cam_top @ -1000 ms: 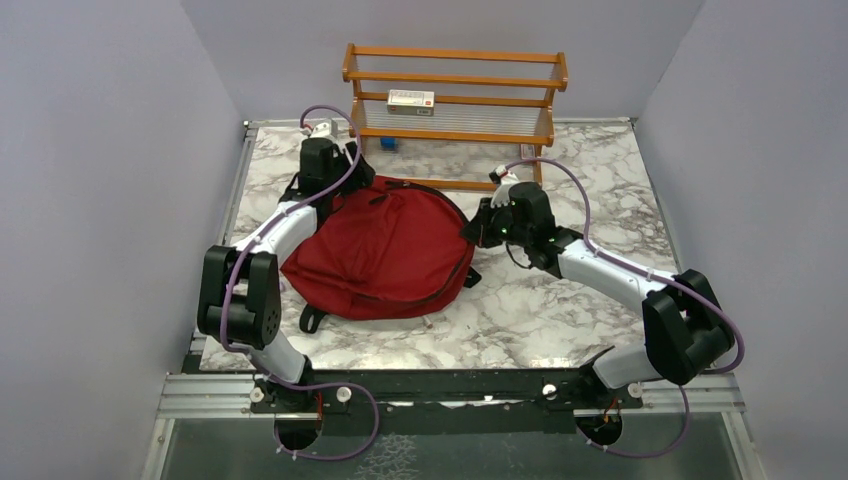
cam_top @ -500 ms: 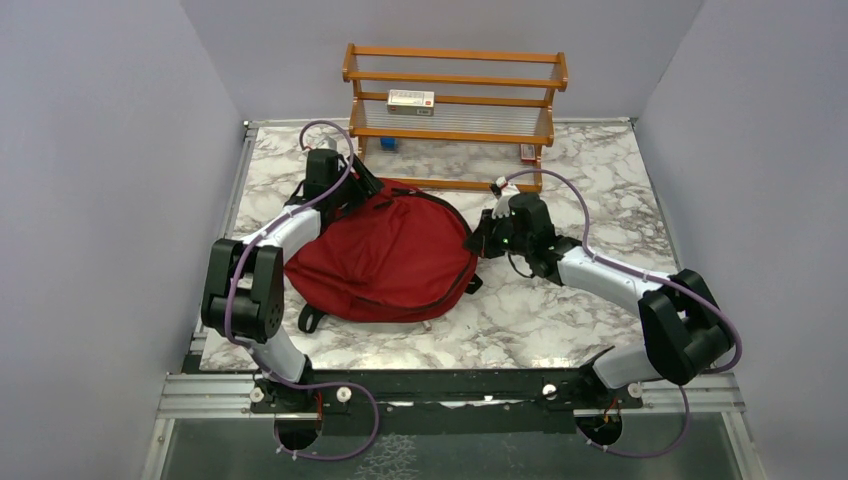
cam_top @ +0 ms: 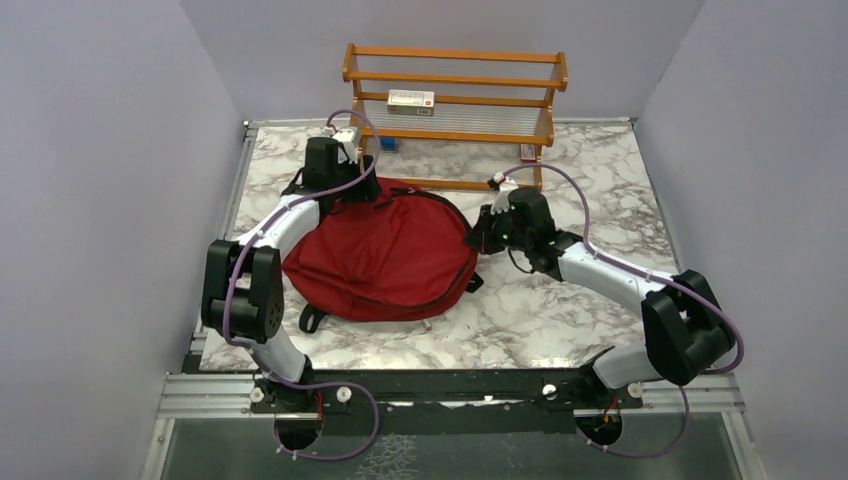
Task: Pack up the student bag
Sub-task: Pick up the student bag at the center of the board.
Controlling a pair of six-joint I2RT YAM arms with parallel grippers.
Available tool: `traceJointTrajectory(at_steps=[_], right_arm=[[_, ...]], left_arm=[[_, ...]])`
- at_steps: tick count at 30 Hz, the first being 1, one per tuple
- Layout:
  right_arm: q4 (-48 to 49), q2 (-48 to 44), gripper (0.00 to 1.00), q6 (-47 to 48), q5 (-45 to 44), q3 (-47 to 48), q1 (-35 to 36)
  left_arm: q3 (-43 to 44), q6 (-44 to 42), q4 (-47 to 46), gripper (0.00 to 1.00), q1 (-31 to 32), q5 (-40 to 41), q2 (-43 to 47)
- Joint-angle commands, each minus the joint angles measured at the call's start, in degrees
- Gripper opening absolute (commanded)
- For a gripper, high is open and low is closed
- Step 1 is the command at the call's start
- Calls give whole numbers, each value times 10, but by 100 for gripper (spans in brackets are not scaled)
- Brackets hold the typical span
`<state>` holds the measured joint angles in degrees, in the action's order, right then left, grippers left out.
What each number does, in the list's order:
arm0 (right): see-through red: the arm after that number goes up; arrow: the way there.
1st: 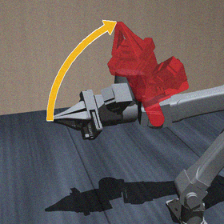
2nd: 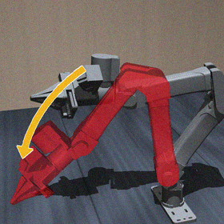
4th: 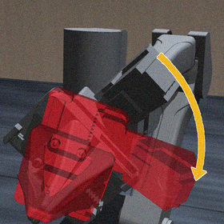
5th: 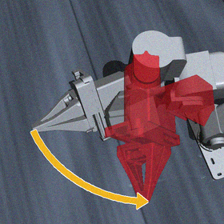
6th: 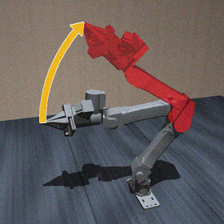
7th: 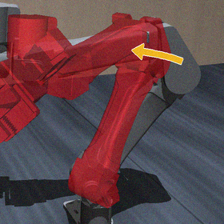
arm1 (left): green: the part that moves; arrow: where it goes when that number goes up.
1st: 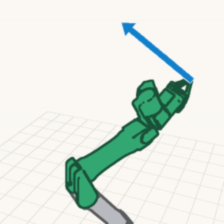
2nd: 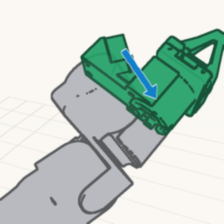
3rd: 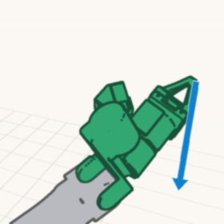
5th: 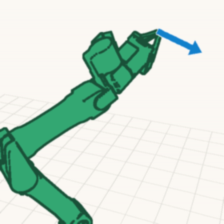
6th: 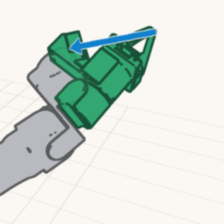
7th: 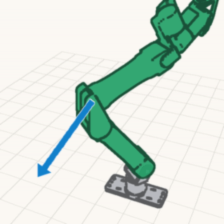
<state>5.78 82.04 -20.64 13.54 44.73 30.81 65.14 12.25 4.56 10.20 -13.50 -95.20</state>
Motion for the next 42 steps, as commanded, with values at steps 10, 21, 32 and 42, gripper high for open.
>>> traceJointTrajectory(at_steps=[10, 21, 32, 42], right_arm=[[-75, 16, 1, 23, 133, 246, -1], [-25, 154, 1, -107, 265, 486, 13], [-93, 344, 0, -169, 276, 849, 70], [-3, 433, 0, -307, 289, 1016, 85]], left_arm=[[-78, -128, -160, 72, 2, 27, 179], [-63, -103, -84, 72, 1, 169, 304], [-72, -140, -19, 72, 10, 270, 378], [-68, -160, 18, 73, 16, 318, 431]])
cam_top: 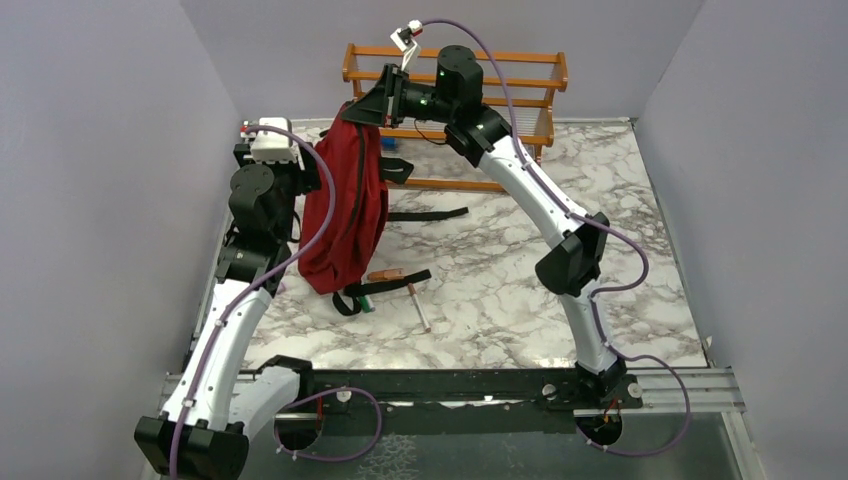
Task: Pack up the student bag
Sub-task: Pick up the student bag at the center of the board.
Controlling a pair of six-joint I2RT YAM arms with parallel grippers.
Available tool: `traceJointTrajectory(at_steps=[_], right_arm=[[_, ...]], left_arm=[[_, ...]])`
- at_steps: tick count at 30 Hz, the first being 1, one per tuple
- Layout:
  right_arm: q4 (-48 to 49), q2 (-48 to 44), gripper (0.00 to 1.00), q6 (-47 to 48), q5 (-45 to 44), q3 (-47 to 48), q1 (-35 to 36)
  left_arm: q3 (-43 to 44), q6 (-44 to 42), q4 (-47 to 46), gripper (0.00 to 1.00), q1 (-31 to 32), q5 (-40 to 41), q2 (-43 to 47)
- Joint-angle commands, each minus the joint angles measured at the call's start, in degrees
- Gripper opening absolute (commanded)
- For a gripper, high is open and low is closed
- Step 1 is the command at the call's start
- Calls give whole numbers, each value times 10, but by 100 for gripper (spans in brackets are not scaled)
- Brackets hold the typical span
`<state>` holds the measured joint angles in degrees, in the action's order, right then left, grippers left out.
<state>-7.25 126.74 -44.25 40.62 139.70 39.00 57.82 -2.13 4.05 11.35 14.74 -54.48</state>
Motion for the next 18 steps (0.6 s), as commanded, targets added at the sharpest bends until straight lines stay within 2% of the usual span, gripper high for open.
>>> traceJointTrajectory(at_steps=[1, 12, 18], right_arm=[[127, -15, 0, -74, 14, 77, 3], [94, -126, 1, -47, -2, 69, 0], [44, -225, 0, 3, -15, 6, -19]], left_arm=[[5, -16, 27, 73, 5, 35, 28], [12, 1, 47, 73, 6, 18, 55], [13, 11, 51, 73, 6, 3, 61]])
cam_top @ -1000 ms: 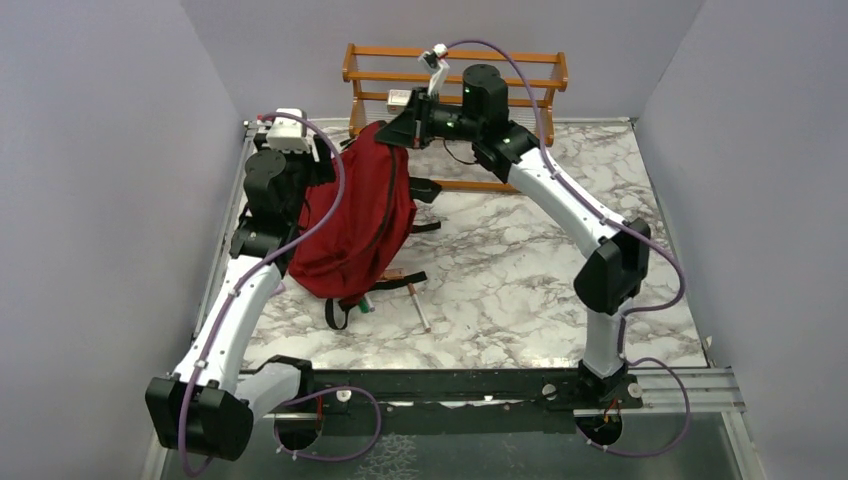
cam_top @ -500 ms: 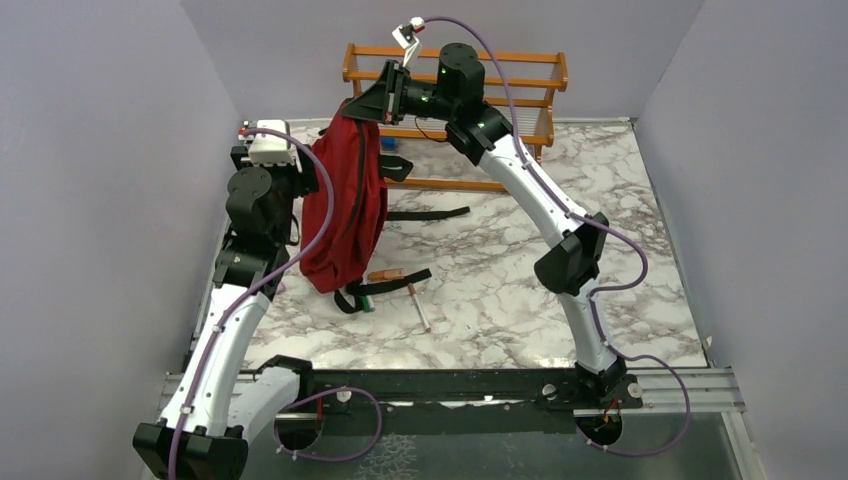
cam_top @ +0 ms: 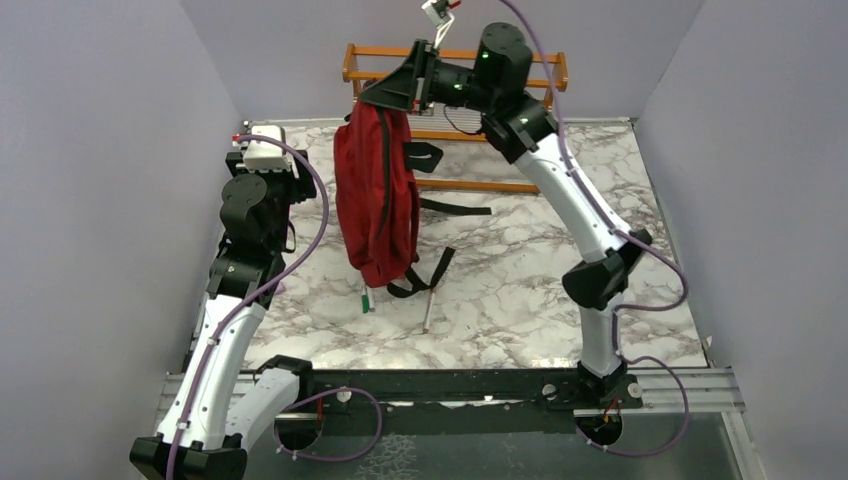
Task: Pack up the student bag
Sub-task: Pick up the student bag at the center of the board, then place the student bag at the center of the board.
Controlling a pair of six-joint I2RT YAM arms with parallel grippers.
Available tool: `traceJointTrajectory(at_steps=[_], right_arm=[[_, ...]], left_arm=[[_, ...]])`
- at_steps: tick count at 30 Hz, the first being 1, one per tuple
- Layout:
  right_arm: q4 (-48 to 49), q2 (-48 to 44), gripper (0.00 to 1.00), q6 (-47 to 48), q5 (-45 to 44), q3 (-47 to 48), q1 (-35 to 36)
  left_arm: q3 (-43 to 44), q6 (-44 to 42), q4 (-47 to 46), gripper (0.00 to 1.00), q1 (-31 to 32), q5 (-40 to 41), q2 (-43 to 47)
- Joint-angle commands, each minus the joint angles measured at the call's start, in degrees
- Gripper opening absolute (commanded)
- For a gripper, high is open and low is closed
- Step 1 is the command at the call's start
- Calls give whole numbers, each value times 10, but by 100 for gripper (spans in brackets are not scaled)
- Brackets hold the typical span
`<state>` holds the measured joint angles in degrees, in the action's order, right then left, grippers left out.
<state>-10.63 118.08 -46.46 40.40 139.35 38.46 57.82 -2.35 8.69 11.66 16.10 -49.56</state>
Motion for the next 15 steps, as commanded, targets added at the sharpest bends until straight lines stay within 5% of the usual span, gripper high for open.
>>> traceJointTrajectory(at_steps=[1, 15], right_arm=[[60, -152, 0, 38, -16, 4, -19], [-184, -313, 0, 243, -133, -119, -133]], left_arm=[[13, 14, 3, 73, 2, -13, 12], [-29, 0, -42, 73, 4, -146, 7]])
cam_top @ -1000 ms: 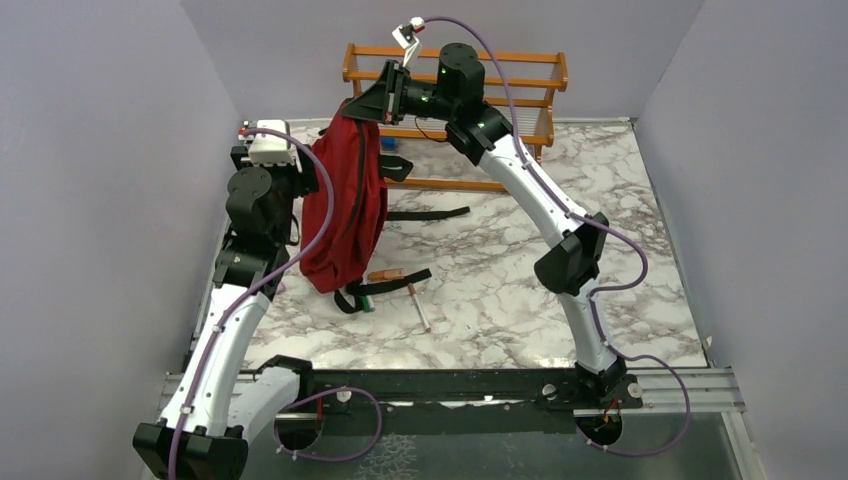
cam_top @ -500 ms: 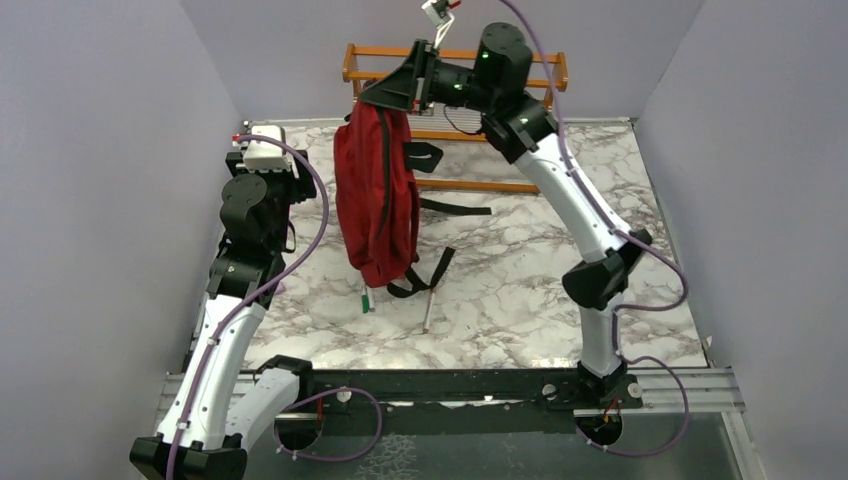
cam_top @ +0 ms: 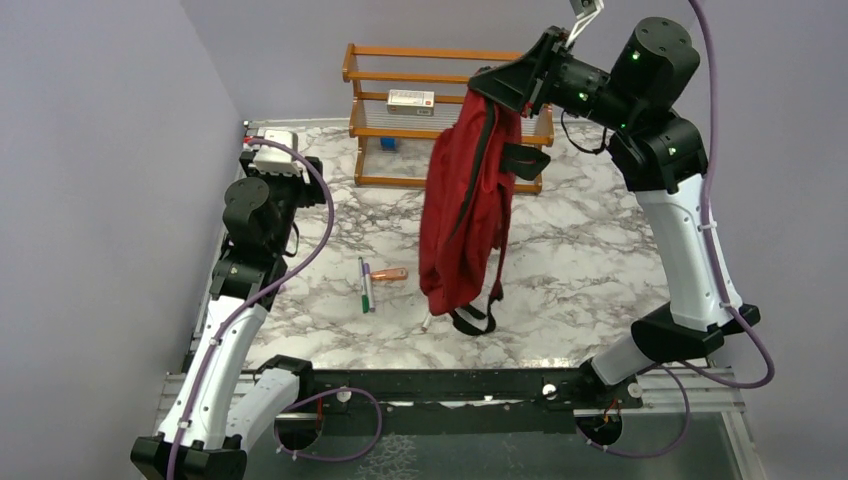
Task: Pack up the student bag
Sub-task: Place the student bag at the center of the board.
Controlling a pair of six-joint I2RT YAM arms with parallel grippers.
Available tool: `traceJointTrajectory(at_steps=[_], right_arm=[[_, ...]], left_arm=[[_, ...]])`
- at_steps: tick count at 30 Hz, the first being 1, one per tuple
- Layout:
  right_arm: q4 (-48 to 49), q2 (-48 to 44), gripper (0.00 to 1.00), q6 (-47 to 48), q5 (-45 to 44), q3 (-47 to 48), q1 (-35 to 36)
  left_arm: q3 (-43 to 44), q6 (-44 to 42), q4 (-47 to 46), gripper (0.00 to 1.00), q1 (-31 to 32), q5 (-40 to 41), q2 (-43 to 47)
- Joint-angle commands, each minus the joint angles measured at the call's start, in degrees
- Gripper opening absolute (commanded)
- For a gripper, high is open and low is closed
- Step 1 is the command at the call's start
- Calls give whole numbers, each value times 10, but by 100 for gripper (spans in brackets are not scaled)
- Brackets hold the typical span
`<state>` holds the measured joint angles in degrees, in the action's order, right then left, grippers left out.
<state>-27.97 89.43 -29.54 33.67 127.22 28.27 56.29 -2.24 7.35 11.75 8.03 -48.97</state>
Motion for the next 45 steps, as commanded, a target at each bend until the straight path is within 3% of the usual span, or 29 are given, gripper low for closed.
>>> traceJointTrajectory(at_steps=[1, 7, 10, 11, 17, 23, 29, 33, 41, 45], right_arm=[[-25, -29, 1, 85, -73, 0, -40], [-89, -30, 0, 146, -78, 0, -65], [-93, -19, 1, 156, -7, -8, -65], [-65, -8, 1, 146, 99, -52, -64], [46, -3, 0, 80, 212, -155, -61], [109, 5, 0, 39, 249, -182, -45], [108, -19, 0, 41, 238, -187, -45], [57, -51, 1, 75, 190, -210, -45], [-87, -147, 1, 158, -97, -351, -53], [-117, -184, 0, 170, -205, -436, -54]], left_arm=[[-16, -1, -33, 73, 4, -70, -1], [-25, -5, -41, 73, 7, -79, -7], [-27, -7, -42, 73, 7, -80, -9], [-30, -7, -45, 73, 8, -93, -11], [-34, -5, -47, 73, 8, -93, -15], [-35, -3, -48, 73, 8, -96, -19], [-30, -3, -48, 73, 8, -96, -24], [-30, -1, -54, 73, 8, -106, -31], [-38, -4, -71, 73, 10, -131, -49], [-50, -6, -108, 73, 13, -198, -67]])
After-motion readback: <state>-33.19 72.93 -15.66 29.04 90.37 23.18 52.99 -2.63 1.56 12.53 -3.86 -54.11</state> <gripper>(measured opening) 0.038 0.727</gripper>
